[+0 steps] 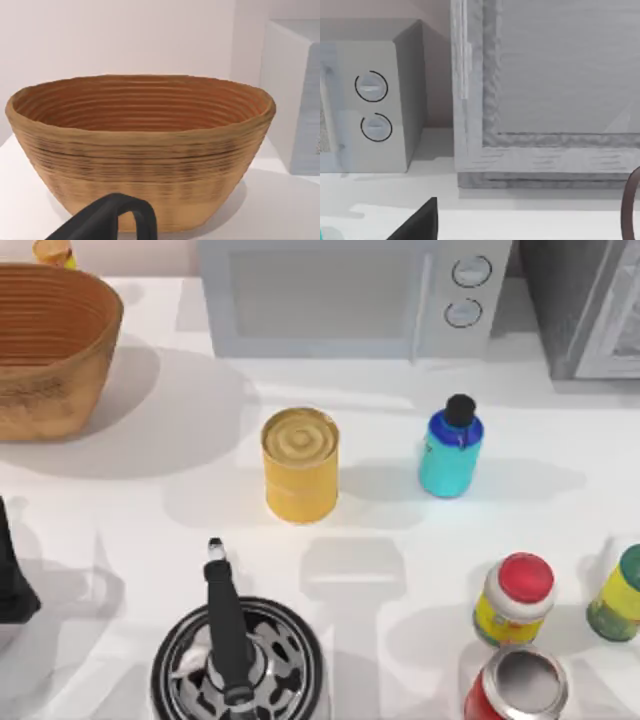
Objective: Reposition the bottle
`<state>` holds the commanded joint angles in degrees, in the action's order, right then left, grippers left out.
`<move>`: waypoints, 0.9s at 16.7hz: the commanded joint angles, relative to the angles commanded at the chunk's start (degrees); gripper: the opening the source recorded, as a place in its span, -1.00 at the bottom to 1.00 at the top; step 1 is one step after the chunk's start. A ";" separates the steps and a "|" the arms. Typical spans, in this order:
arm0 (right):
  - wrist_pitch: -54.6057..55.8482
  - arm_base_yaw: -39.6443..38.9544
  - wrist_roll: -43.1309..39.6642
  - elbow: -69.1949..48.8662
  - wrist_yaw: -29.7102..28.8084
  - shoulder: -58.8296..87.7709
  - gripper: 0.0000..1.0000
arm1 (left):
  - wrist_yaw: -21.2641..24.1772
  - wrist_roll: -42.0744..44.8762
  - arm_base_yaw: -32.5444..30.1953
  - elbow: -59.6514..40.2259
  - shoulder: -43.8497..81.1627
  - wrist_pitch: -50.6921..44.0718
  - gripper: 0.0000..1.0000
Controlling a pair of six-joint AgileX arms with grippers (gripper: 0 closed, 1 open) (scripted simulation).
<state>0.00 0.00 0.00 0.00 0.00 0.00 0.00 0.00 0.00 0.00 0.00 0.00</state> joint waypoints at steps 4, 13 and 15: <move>0.00 0.00 0.00 0.00 0.00 0.00 1.00 | 0.19 0.32 -1.12 -0.93 1.81 0.40 1.00; 0.00 0.00 0.00 0.00 0.00 0.00 1.00 | -0.39 1.51 -16.11 -20.88 39.22 11.23 1.00; 0.00 0.00 0.00 0.00 0.00 0.00 1.00 | -0.76 1.41 -20.36 -27.25 52.60 14.84 1.00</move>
<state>0.00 0.00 0.00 0.00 0.00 0.00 -0.76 1.41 -20.36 -27.25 52.60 14.84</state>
